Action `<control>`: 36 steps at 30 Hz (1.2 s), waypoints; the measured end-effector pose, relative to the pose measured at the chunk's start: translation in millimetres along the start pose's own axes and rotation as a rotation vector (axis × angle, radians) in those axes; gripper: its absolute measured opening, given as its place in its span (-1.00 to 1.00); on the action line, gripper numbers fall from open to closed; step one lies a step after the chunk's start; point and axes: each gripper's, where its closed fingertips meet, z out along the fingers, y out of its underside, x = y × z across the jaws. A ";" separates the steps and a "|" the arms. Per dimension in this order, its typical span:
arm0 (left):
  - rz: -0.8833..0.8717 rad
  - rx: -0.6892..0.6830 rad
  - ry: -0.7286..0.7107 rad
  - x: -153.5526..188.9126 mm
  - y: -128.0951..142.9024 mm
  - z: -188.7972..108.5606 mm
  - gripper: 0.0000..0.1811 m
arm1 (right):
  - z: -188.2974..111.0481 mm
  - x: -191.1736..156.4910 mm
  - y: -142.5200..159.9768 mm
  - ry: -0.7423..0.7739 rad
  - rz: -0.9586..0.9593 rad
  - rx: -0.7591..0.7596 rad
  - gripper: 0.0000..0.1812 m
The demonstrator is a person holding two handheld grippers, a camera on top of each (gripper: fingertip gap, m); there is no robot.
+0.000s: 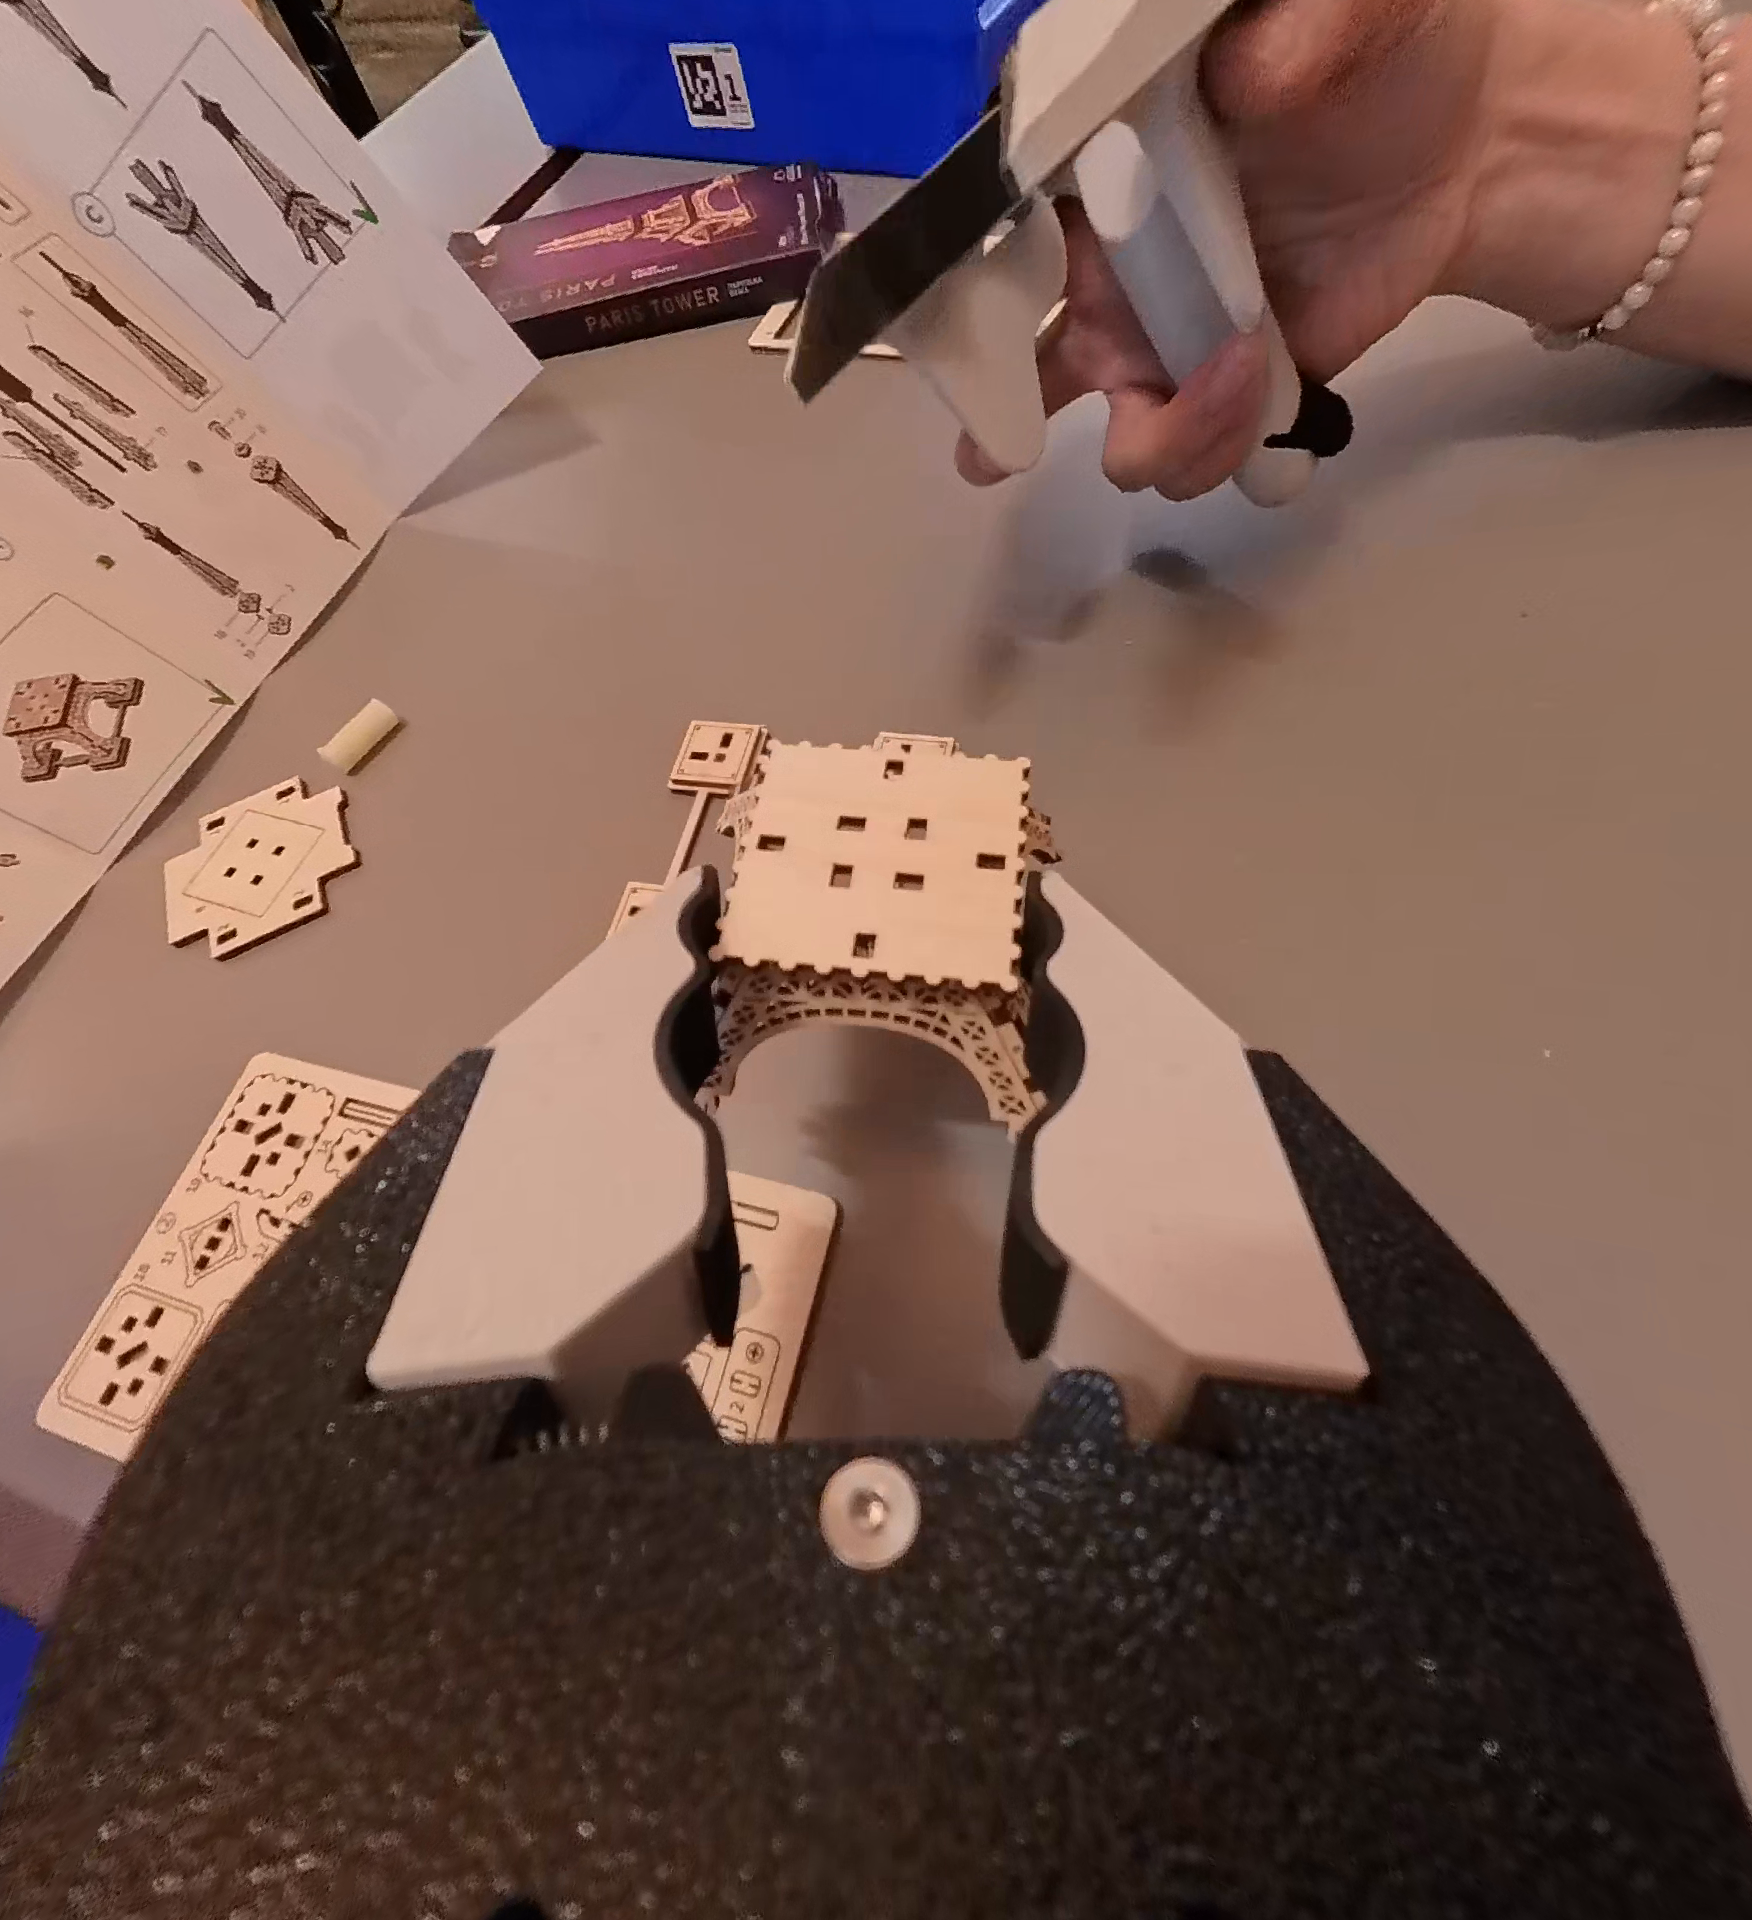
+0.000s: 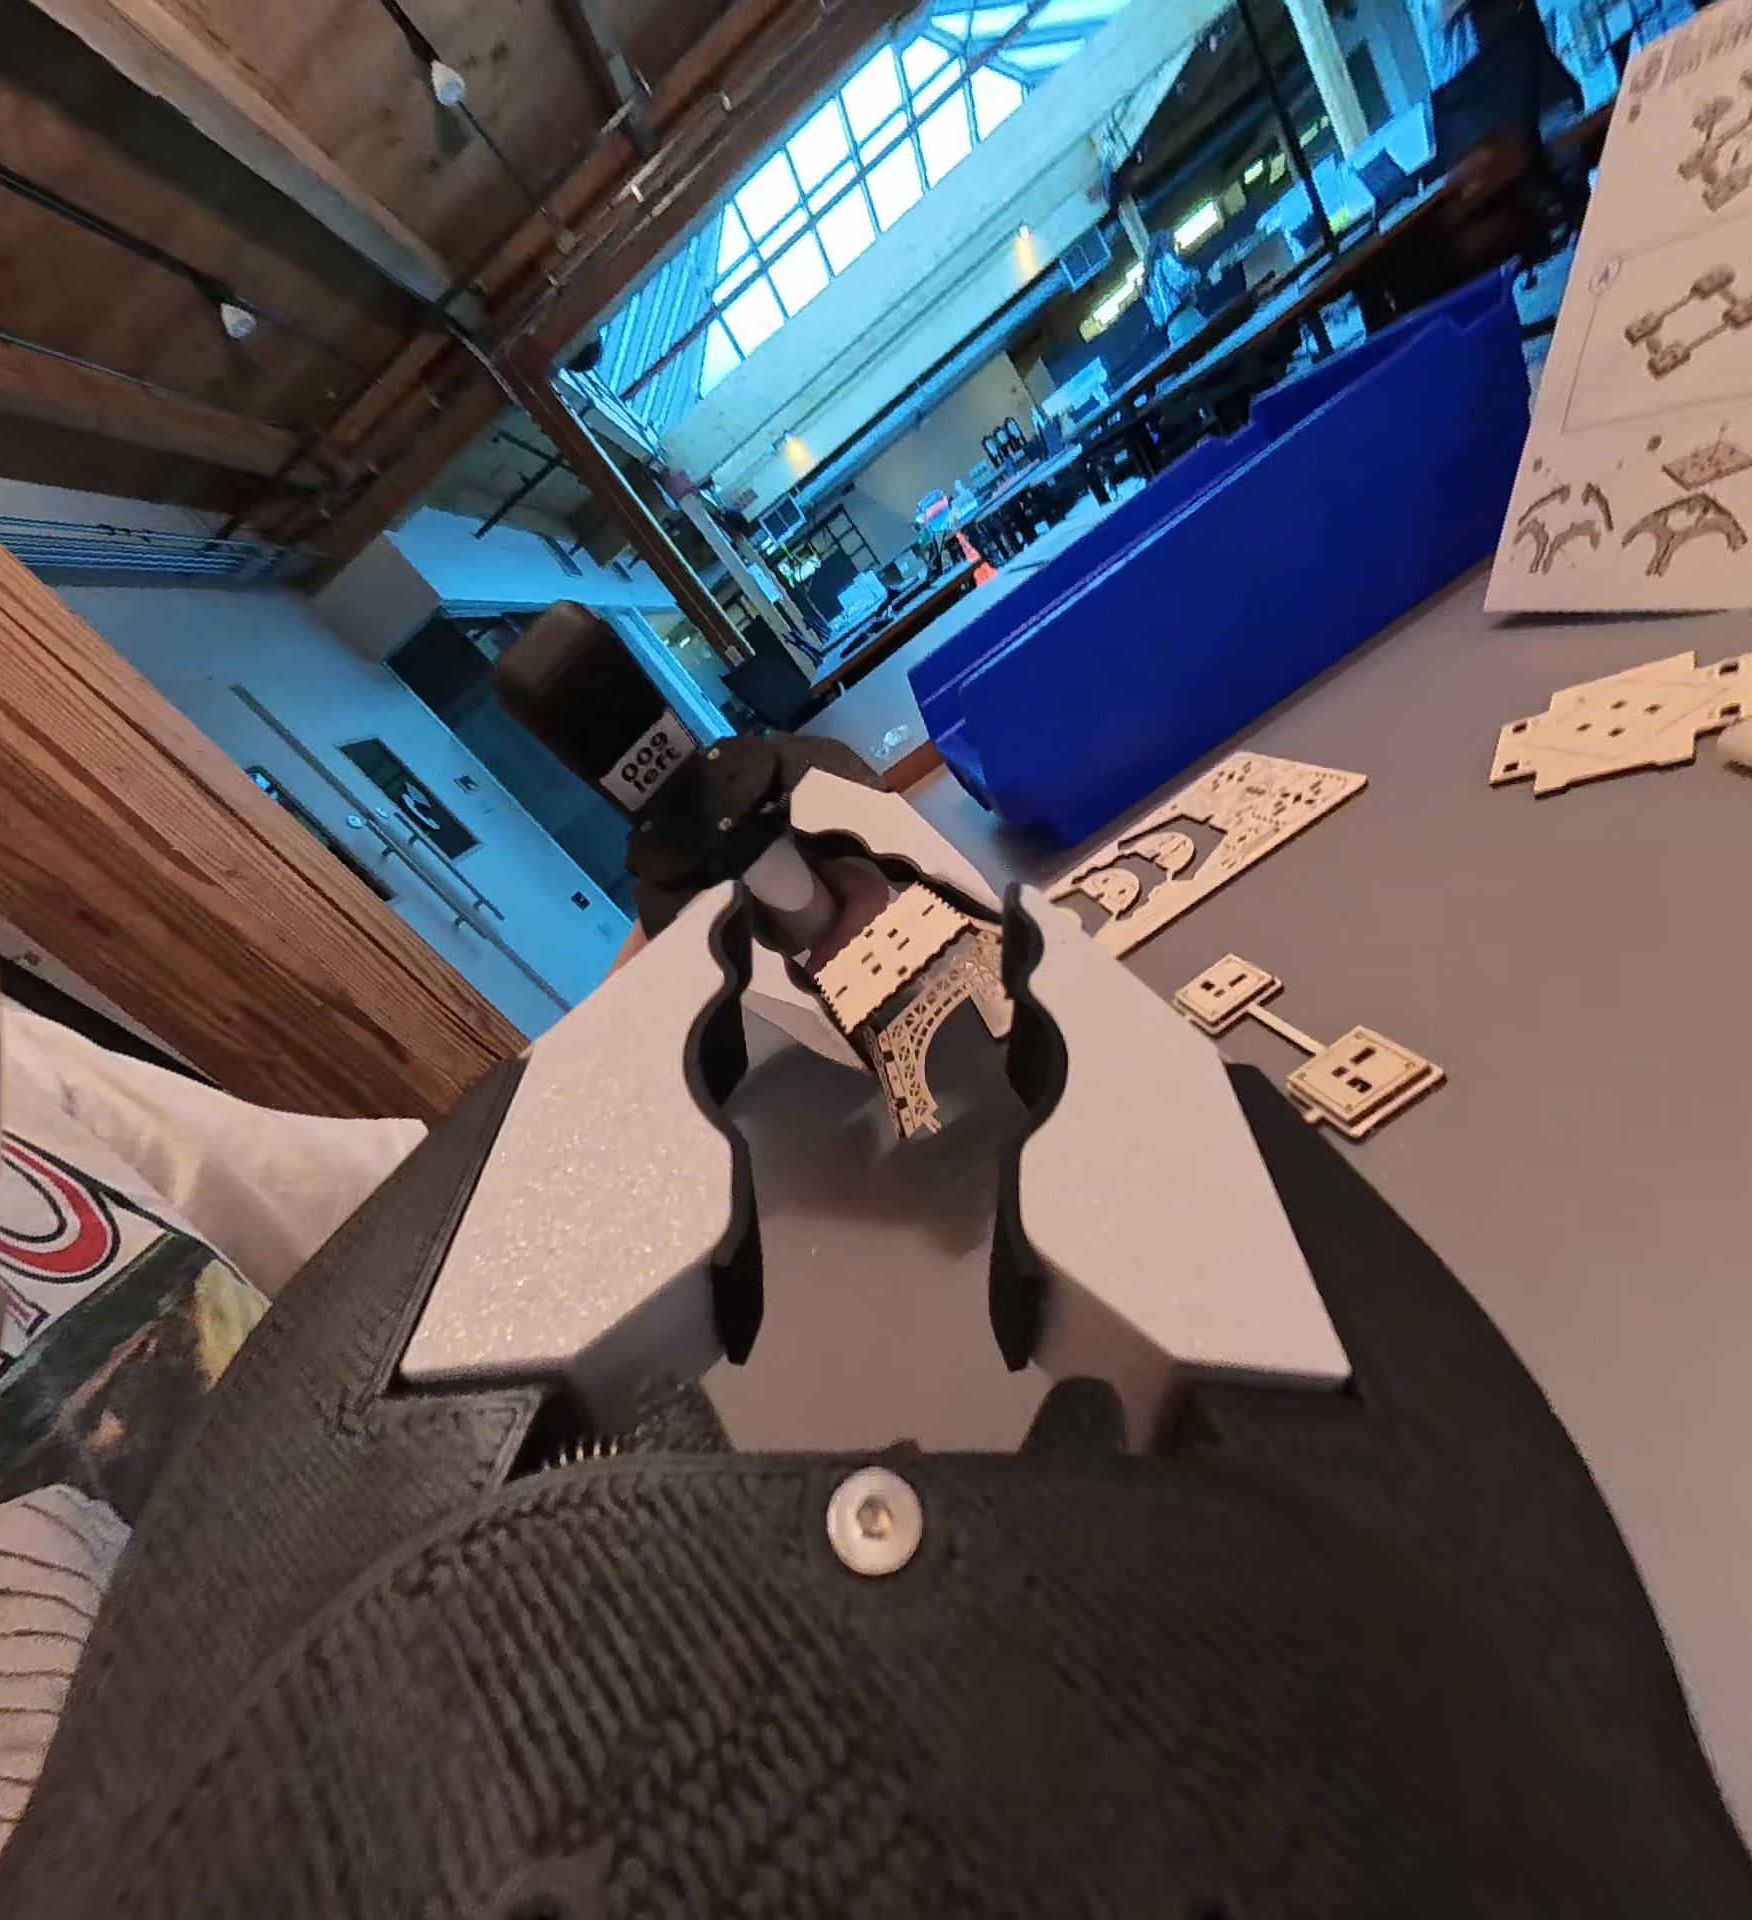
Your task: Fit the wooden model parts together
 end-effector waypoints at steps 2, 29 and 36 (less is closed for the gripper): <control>-0.001 0.004 -0.002 -0.7 -0.3 -0.7 -0.39 | 1.8 -0.6 2.3 -0.009 0.023 -0.013 -0.39; 0.021 0.070 -0.044 -5.9 -14.5 -9.9 -0.39 | 24.0 2.2 44.9 -0.151 0.562 -0.108 -0.59; 0.043 0.103 -0.036 -1.4 -24.2 -13.1 -0.40 | 28.3 -7.4 50.7 -0.197 0.549 -0.139 -0.52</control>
